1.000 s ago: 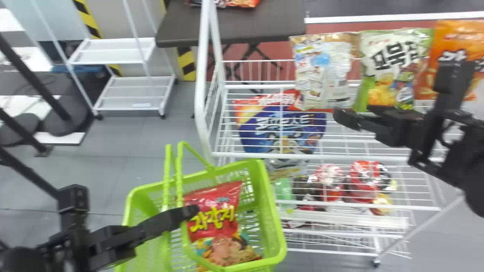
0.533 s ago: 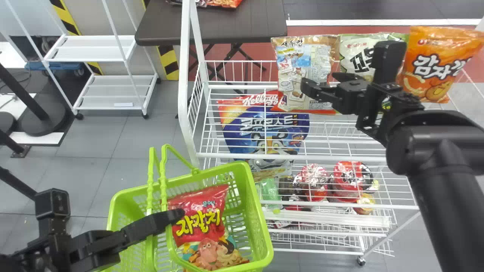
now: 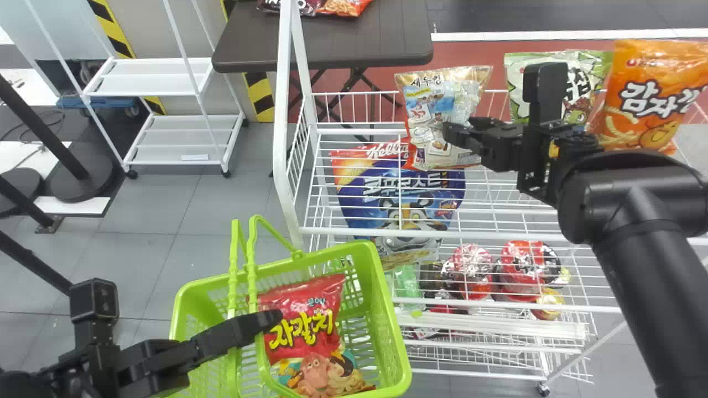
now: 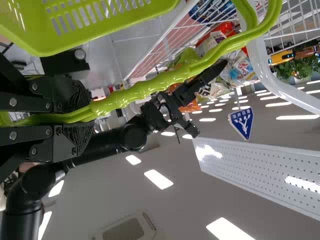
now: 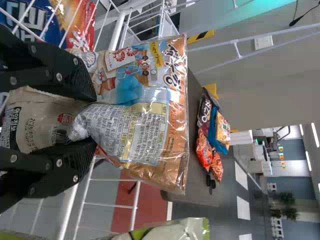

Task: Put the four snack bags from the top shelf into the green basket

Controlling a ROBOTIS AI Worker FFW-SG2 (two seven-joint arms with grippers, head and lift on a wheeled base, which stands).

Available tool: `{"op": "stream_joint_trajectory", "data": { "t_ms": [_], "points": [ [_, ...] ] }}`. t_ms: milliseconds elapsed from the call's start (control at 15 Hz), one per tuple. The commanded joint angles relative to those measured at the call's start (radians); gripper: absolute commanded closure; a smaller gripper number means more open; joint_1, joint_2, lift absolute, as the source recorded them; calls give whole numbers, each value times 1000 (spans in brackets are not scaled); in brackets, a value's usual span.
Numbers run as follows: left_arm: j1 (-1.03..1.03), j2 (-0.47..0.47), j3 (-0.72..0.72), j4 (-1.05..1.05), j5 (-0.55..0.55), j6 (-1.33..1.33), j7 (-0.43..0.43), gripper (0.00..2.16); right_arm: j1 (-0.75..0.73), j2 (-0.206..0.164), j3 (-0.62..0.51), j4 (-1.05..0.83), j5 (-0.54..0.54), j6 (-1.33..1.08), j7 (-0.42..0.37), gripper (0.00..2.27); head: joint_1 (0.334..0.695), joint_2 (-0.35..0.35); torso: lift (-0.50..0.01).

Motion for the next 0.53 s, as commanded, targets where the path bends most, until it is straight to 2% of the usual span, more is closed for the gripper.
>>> {"op": "stream_joint_trajectory", "data": {
  "t_ms": [0,133,467],
  "points": [
    [0,0,0,0,0,0,-10,2148,41,-1,-16,-63,-11,5,0,2246,695,89,0],
    [0,0,2,0,0,0,-10,2148,94,-1,-48,-161,-27,20,9,2246,695,87,0],
    [-3,0,3,2,0,0,-10,2148,286,-10,-134,-520,-174,201,25,2246,695,70,0]
  ]
}}
